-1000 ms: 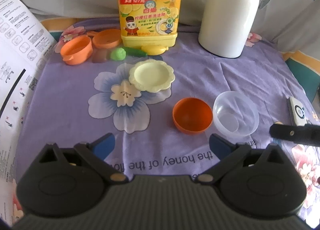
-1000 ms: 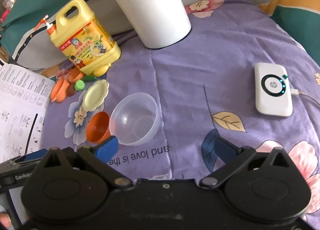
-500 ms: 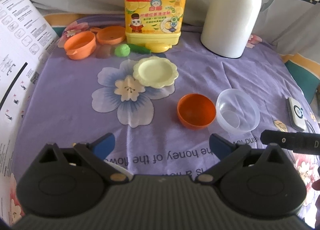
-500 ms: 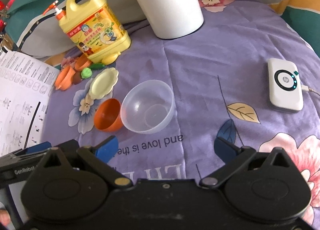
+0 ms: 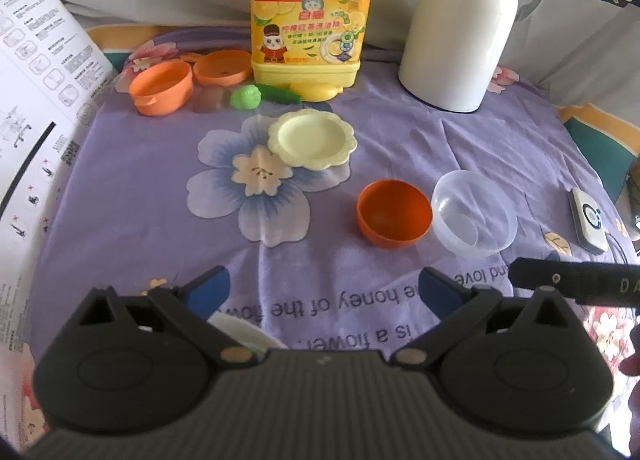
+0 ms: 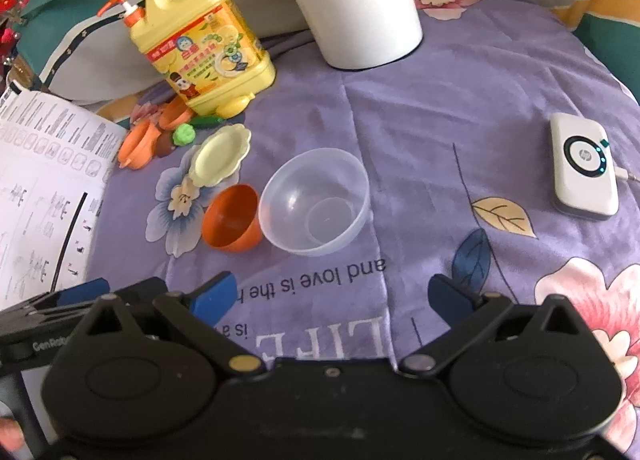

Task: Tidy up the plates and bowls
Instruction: 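Move both open grippers toward the clear plastic bowl, then close both grippers on the clear bowl rim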

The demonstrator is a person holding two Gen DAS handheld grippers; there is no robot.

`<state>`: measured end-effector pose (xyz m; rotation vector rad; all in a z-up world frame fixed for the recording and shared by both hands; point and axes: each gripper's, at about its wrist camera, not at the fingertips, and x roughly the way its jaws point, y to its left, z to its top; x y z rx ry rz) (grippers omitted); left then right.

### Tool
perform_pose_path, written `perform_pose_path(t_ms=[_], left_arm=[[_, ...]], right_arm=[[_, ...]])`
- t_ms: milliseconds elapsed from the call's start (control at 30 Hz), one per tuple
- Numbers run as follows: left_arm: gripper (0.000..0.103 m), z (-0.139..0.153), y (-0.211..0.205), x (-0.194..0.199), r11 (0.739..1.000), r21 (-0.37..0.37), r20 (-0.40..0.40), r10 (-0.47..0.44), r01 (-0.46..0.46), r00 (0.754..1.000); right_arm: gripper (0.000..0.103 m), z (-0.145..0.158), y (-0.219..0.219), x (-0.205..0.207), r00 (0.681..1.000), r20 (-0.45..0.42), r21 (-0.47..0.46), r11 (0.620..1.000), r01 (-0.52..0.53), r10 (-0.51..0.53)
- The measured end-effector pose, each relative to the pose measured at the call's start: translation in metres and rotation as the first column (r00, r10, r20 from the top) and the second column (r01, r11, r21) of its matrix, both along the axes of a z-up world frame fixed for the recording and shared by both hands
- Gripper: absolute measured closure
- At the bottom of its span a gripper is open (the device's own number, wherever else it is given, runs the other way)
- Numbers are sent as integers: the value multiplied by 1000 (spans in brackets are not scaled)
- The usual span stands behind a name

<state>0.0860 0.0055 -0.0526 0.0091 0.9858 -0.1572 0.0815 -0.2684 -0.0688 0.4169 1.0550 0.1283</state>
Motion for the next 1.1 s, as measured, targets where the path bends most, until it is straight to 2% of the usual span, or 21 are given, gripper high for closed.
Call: perform_pose_path(t_ms=[233,367,500,600,733,900,1100], left_arm=[[0,5,15,-2,999,-26,-5,35,-35,999],[1,9,21,-11,1000,-1,15,31,-31,999],[8,9,37,-21,999,-18,0,46,-46,999],[8,10,47,-27,998,-19,1,62,-62,998],[11,12,47,-27,997,-34,6,66,-65,998],[25,10,22,-16,999,-44,20,8,-8,1000],[26,14,-25,21,996,-41,54,-76,79,996]], right_arm=[[0,3,15,-4,1000,-1,-1,1000,-29,29],[0,9,21,-7,999,5,-2,999,-42,42],[0,12,33,-10,997,12,-3,997,-82,82],[0,13,46,-13,993,18,0,993,-115,115],[0,16,49,-16,994,26,-7,995,-103,103],[14,18,22,-13,999,43,-29,999,-15,17],[36,13,-18,7,995,54,-30,996,88,-86]])
